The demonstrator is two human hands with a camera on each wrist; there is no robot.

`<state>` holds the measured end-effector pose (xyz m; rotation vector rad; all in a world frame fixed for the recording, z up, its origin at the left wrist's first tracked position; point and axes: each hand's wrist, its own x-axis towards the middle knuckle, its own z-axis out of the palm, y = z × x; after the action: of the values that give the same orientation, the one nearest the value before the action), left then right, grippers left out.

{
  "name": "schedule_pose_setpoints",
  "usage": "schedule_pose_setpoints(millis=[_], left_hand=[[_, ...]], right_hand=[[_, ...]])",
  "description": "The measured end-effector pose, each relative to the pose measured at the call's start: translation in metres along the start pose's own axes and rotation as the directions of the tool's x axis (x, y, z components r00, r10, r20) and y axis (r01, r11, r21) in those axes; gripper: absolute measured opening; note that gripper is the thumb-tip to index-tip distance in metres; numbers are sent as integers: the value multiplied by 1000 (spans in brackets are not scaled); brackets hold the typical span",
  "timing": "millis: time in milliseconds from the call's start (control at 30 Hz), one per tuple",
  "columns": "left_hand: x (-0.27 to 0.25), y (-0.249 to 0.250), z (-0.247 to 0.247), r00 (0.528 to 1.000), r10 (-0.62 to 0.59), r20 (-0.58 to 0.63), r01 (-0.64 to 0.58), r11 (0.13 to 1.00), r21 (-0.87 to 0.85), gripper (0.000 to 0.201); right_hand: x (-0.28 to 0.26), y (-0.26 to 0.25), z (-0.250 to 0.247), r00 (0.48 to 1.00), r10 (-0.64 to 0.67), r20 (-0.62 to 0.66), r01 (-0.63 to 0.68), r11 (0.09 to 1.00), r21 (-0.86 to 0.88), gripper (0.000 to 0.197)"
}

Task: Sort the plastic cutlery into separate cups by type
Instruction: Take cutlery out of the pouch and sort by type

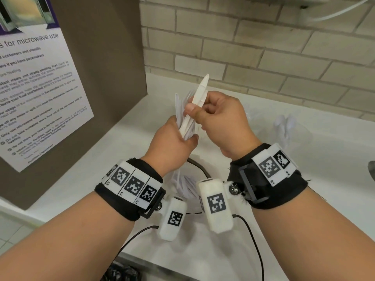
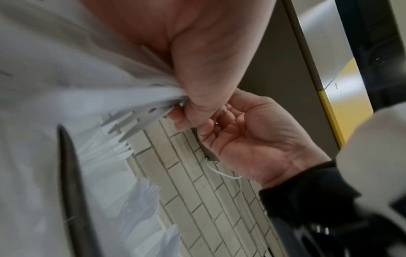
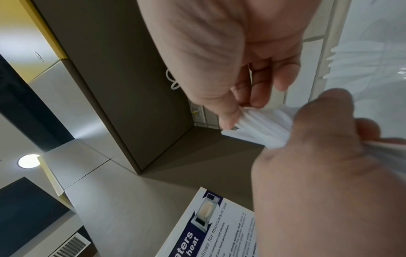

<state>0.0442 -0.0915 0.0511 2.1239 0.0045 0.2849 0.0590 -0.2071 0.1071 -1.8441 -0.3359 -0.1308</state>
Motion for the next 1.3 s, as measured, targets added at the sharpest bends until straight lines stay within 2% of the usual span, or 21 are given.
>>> schedule_pose_setpoints(millis=[133,267,433,567,667,733,800,900,1033,1167,1300], left_hand=[[-4,-2,3,1000,5,-15,-5,1000,19,24],[-7,-8,4,1000,-8,12,7,1000,28,24],[-10,-8,9,996,4,93,-2,1000,-16,27],[-9,-9,9,994,-13,113,17,999,-32,28],[-7,-10,5,994,-29,105,35,998,-55,28],[-5,-10,3,994,-30,103,38,996,-81,29],[-5,-10,2,995,-26,100,38,992,-120,27],[-8,-7,1,993,25,116,3,972,-234,13],[-13,0,-2,985,105,137,-36,901,-433,12],[-13,3,-1,967,141,212,-35,900,-435,9],[-13,2,4,955,112,273,1,924,-383,27]], right_hand=[[1,-3,-3,998,-12,-61,23,983,183,5],[8,-18,-13,978,-45,-205,102,956,276,9],[16,-36,-24,931,-53,-362,221,870,440,13],[19,-36,-29,885,-47,-463,321,782,534,18],[16,-26,-29,906,-24,-422,253,831,496,21],[11,-17,-22,939,-29,-343,169,906,387,21],[6,-11,-15,960,-24,-278,119,936,332,21],[5,-10,-14,959,12,-284,117,895,430,21],[10,-7,-19,956,85,-282,84,838,539,17],[11,6,-15,946,181,-270,12,811,585,14],[14,15,-14,933,263,-243,-41,753,657,13]])
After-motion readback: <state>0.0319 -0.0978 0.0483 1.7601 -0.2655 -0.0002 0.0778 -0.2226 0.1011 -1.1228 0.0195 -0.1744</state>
